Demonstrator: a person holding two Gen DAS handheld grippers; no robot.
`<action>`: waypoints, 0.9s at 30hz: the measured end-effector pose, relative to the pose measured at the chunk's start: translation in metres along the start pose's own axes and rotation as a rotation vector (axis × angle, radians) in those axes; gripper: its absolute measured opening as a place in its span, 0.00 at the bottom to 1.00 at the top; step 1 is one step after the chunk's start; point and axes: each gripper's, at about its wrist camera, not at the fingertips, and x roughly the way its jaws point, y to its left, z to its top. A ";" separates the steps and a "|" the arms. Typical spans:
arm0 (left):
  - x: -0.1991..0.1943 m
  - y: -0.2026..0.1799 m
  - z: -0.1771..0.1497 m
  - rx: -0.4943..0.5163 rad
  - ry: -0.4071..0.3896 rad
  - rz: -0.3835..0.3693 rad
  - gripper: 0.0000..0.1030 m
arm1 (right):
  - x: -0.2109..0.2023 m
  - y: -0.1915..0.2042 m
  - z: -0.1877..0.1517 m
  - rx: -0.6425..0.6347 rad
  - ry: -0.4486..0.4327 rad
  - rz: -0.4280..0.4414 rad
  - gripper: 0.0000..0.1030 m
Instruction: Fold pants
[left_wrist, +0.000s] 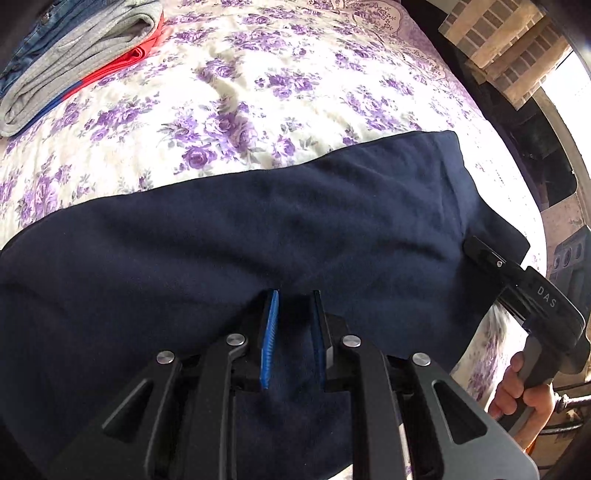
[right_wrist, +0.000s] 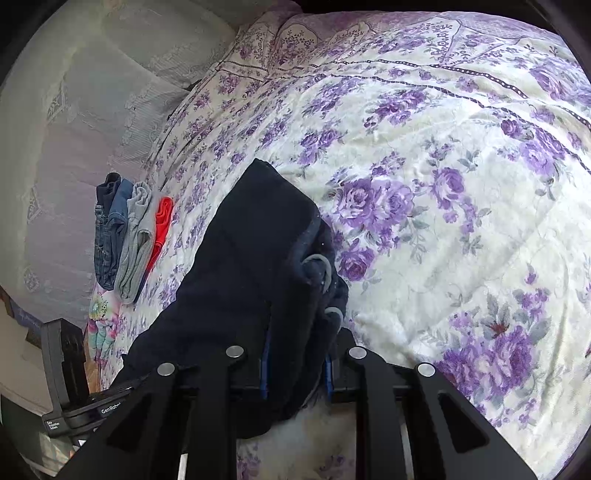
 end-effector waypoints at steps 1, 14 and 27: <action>-0.002 0.001 -0.003 -0.001 0.001 -0.005 0.15 | 0.000 0.001 0.000 -0.002 0.001 -0.006 0.20; -0.027 0.012 -0.018 -0.022 -0.015 -0.092 0.15 | -0.036 0.105 0.012 -0.301 -0.049 -0.093 0.21; -0.139 0.193 -0.147 -0.302 -0.167 0.065 0.15 | 0.016 0.290 -0.115 -1.045 0.073 -0.100 0.20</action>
